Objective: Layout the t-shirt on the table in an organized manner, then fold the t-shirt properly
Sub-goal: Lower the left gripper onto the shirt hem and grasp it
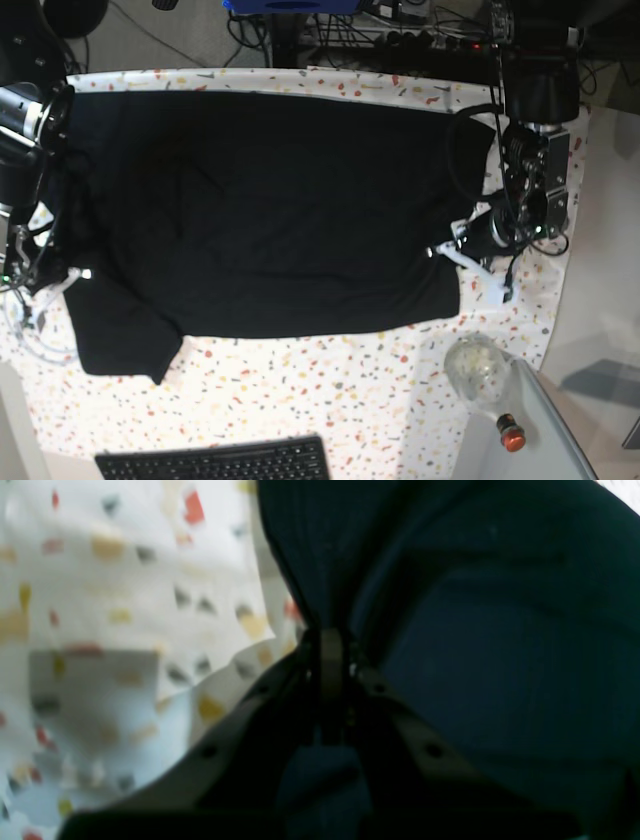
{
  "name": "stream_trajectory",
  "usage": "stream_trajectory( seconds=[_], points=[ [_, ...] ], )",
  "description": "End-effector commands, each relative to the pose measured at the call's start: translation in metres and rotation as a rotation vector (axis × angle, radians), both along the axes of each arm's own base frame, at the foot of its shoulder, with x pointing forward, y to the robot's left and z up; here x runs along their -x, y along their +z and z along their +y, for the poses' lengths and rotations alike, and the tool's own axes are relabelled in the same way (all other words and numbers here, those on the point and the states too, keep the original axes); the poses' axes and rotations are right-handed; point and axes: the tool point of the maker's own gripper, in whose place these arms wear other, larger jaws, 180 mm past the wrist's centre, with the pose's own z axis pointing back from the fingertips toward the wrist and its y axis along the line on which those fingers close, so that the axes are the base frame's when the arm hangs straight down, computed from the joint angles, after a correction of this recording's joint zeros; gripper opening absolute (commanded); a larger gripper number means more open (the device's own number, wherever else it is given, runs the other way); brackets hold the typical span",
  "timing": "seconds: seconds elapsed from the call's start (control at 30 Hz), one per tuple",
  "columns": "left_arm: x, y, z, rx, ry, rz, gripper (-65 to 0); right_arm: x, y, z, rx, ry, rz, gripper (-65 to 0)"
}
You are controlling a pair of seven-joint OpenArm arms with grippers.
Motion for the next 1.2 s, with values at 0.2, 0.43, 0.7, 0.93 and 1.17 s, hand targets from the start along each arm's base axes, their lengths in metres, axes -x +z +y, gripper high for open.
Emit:
stream_trajectory(
  seconds=[0.2,0.43,0.7,0.93,1.17],
  points=[
    [0.016,0.029,0.004,-0.030,-0.040,-0.003,-65.0,-0.018,0.020,-0.011,0.017,-0.008,-0.063,-65.0],
    [0.035,0.020,0.003,-0.027,-0.054,0.059,-65.0,-0.018,0.020,-0.011,0.017,-0.008,-0.062,-65.0],
    [0.059,0.030,0.042,-0.038,0.065,0.065,-5.9,-0.018,0.020,-0.011,0.017,-0.008,-0.063,-65.0],
    [-0.004,0.056,0.078,-0.039,0.177,-0.102,-5.8,-0.020,0.017,-0.002,0.004,0.000,-0.063,-65.0],
    [-0.050,0.013,0.045,-0.044,0.065,-0.012,-5.8,-0.021,0.015,0.005,-0.005,0.005,-0.063,-65.0]
  ],
)
